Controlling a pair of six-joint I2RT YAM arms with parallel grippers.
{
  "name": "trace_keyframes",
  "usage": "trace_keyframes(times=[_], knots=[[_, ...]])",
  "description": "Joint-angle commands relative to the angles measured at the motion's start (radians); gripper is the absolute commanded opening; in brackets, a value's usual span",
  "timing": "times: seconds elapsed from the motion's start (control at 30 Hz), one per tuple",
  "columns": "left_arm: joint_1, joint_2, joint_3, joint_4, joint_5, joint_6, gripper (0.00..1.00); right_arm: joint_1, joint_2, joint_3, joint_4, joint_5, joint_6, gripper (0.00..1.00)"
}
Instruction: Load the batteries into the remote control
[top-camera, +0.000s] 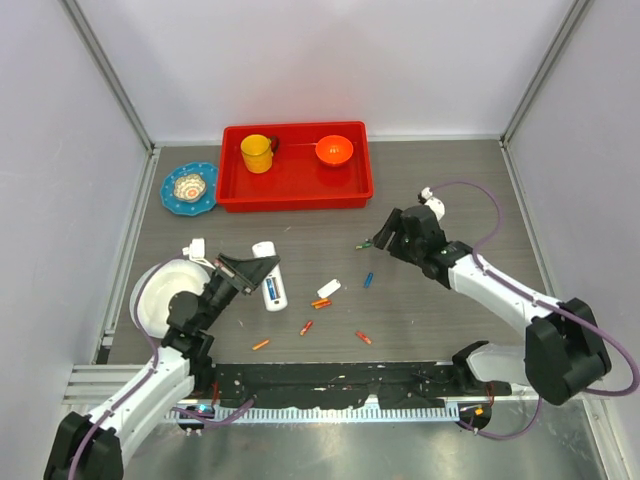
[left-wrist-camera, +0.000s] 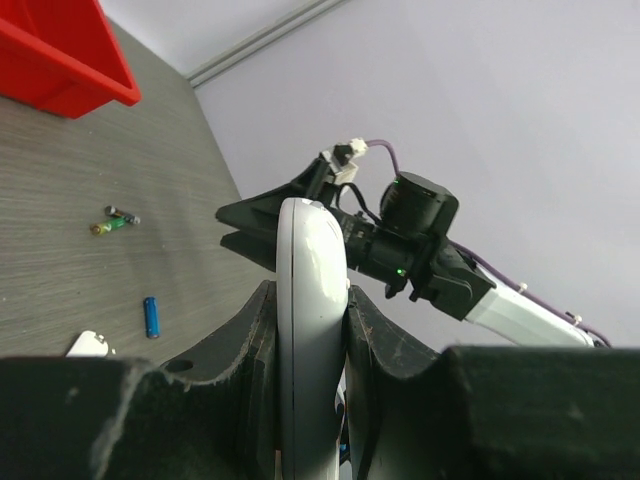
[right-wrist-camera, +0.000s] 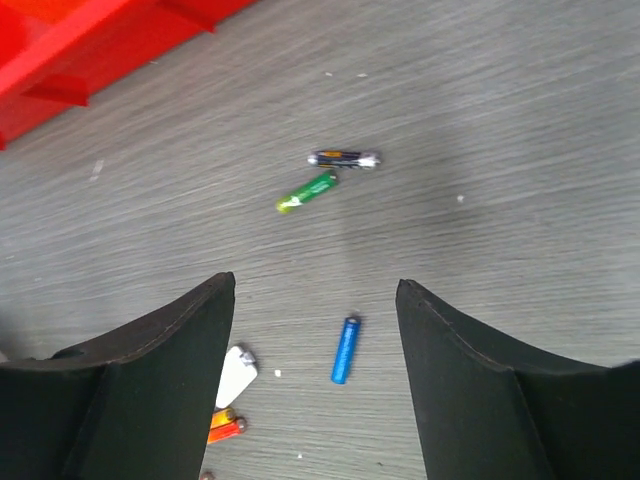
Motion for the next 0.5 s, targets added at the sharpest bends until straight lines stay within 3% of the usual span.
trace_keyframes(times=[0.0,0.1,0.47], knots=[[-0.006,-0.034,-0.06,0.072,0.006,0.012,0.0,0.003,0.044,0.072,-0.154,0.106,0.002,0.67],[-0.006,-0.049,-0.066,0.049,0.0,0.008,0.0,0.042,0.059,0.087,-0.176,0.121,-0.013,0.56],[-0.01,-0.054,-0.087,0.03,-0.002,0.009,0.0,0.208,0.294,0.219,-0.295,0.276,0.051,0.52]])
